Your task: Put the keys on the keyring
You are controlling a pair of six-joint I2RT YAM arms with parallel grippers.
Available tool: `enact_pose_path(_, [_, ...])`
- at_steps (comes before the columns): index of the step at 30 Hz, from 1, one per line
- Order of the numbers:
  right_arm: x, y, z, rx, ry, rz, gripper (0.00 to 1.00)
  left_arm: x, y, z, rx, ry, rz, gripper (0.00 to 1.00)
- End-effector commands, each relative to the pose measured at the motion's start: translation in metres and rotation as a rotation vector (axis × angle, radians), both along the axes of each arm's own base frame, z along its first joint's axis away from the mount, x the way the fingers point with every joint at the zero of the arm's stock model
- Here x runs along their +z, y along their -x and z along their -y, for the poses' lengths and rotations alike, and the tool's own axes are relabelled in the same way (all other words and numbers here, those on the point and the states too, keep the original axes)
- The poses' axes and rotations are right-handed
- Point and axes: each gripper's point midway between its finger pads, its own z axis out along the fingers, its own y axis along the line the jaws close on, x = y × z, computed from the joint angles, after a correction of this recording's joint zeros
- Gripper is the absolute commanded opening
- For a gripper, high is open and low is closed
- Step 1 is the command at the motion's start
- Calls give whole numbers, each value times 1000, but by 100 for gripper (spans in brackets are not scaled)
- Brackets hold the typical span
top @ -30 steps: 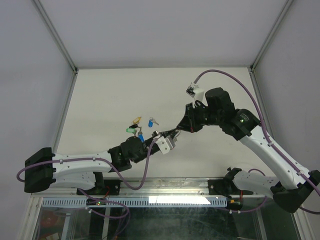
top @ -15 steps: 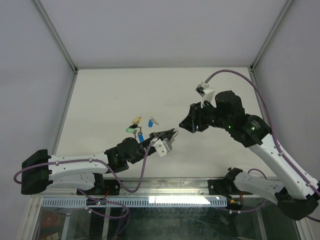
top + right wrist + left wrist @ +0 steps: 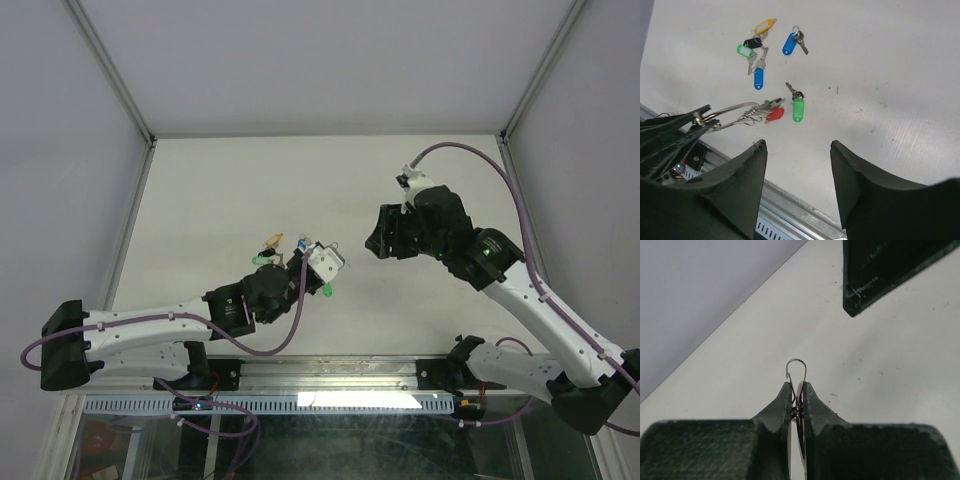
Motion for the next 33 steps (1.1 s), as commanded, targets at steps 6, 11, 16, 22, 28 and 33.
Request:
enact_pose_path(6, [-39,-7,-3,-31,75,-110,55,11,-3,-28,150,-26,-191,0])
enact_pose_path(11, [-65,-9,-9,-131,56,-225,50,8,-1,-50,202,-64,-216,0])
enact_pose_path(16, [-89,-5,-38,-235,-17,-304,49,17,7,-74,186,-39,-184,0])
enact_pose_path(22, [-123,4,-82,-329,25,-390,48,23,11,-107,227,-8,-157,0])
enact_pose_path(28, [-152,-1,-109,-377,111,-419,44,11,7,-125,301,-45,-146,0])
enact_pose_path(33, [-165,-10,-128,-389,146,-422,42,10,9,-126,294,-35,-148,0])
